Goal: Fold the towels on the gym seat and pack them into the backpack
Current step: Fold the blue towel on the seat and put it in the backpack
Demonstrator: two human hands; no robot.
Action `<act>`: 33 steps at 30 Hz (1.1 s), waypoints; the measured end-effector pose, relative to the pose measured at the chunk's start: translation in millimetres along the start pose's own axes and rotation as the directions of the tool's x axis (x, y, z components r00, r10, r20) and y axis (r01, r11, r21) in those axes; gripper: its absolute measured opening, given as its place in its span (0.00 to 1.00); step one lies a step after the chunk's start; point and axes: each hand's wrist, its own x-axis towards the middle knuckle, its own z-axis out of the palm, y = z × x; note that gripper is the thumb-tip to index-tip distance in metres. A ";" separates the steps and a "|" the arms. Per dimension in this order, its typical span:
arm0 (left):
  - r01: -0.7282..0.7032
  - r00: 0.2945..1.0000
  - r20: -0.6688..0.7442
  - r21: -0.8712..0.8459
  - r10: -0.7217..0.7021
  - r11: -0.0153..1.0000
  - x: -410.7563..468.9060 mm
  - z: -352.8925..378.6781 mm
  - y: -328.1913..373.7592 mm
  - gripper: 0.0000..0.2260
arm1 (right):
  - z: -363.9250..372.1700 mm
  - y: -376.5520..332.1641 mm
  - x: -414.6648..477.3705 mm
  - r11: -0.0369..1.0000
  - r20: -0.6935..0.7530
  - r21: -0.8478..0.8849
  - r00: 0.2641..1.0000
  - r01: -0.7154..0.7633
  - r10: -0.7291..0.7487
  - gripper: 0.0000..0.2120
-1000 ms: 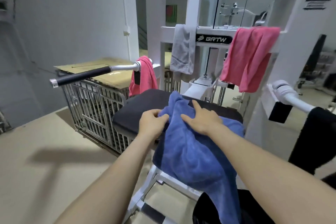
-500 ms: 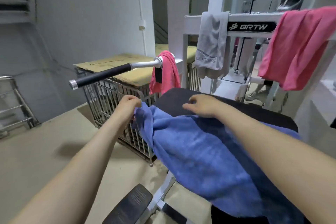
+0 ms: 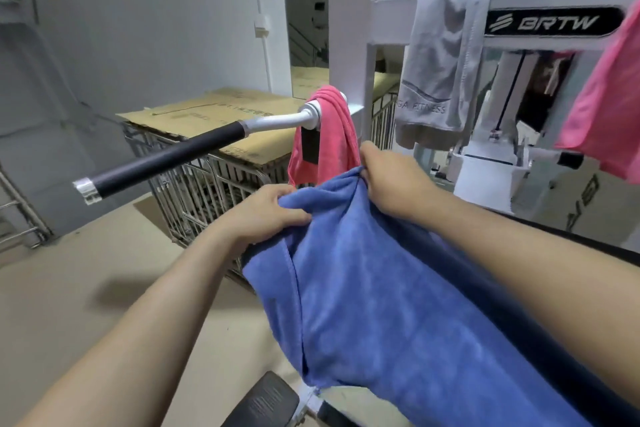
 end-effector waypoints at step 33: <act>-0.678 0.673 0.581 0.237 0.458 0.696 1.2 14.4 0.2 0.08 | -15.8 7.9 -143.7 0.641 -0.136 -0.196 0.668 -0.742 0.732 0.17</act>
